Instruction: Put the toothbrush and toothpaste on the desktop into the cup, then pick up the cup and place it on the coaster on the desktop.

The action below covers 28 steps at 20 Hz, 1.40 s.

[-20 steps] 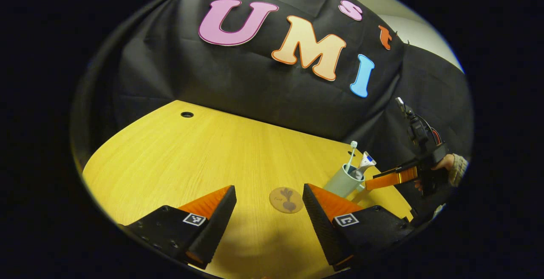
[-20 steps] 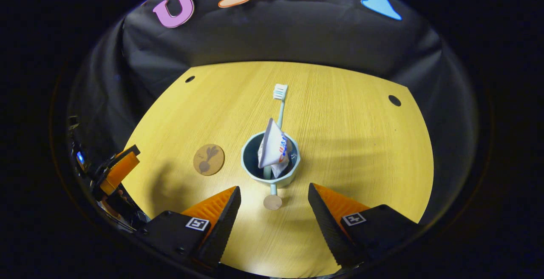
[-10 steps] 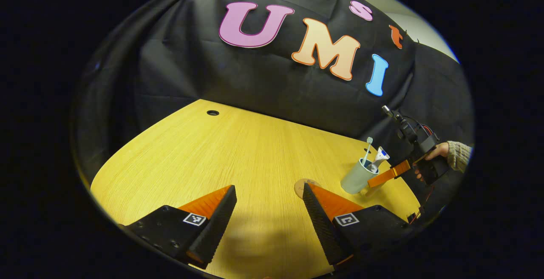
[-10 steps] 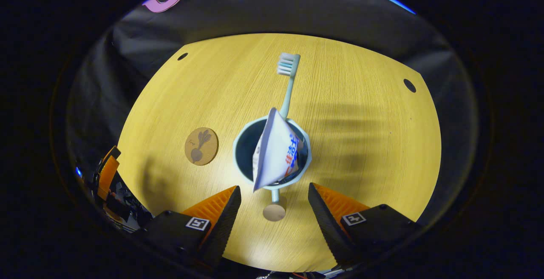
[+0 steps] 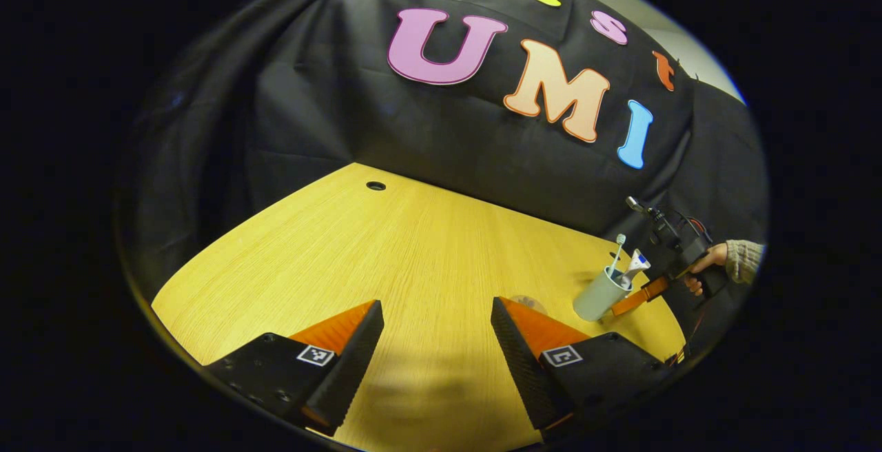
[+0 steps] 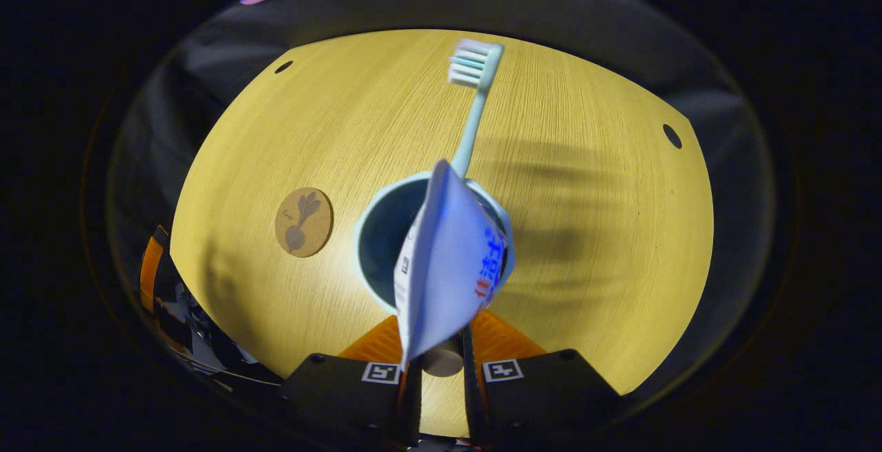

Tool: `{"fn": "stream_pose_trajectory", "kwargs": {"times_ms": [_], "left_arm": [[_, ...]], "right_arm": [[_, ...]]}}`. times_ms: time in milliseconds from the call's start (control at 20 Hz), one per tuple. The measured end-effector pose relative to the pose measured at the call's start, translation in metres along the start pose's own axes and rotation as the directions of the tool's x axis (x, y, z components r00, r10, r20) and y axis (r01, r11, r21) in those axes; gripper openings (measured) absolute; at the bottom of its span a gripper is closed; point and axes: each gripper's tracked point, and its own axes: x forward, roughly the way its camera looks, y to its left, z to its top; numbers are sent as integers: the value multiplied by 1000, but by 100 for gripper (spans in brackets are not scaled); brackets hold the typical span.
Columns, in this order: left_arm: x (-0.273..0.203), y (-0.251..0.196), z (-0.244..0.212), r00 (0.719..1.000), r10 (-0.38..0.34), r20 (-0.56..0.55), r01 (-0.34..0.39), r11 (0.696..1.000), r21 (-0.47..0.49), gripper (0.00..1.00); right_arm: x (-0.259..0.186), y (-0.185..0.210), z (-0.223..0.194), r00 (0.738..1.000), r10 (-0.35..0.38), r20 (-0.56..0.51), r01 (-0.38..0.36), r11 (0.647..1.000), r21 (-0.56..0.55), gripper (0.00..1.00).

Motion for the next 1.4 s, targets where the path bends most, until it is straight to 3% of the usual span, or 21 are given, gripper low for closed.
{"fn": "stream_pose_trajectory", "kwargs": {"times_ms": [200, 350, 550, 1000, 1200, 1400], "left_arm": [[2, -9, -3, 1000, -16, -10, 16, 1000, -16, 93], [2, -16, -4, 999, -33, -15, 32, 999, -20, 93], [4, -19, -10, 999, -33, -29, 32, 999, -27, 93], [-10, -18, -21, 999, -26, -48, 24, 999, -43, 93], [-20, -8, -15, 999, -13, -30, 13, 1000, -4, 93], [-24, 3, -15, 999, 14, -30, -14, 1000, -23, 93]], "right_arm": [[-1, -1, 1, 1000, -22, 8, 23, 999, -27, 21], [-5, 0, 0, 999, -35, 18, 36, 997, -63, 21], [-13, 31, -7, 1000, -3, 13, 5, 989, -145, 21], [-57, 110, 44, 995, 96, 37, -80, 949, -305, 21], [-77, 130, 72, 995, 96, 17, -84, 935, -344, 21], [-78, 146, 97, 997, 76, 3, -70, 932, -356, 21]]}}
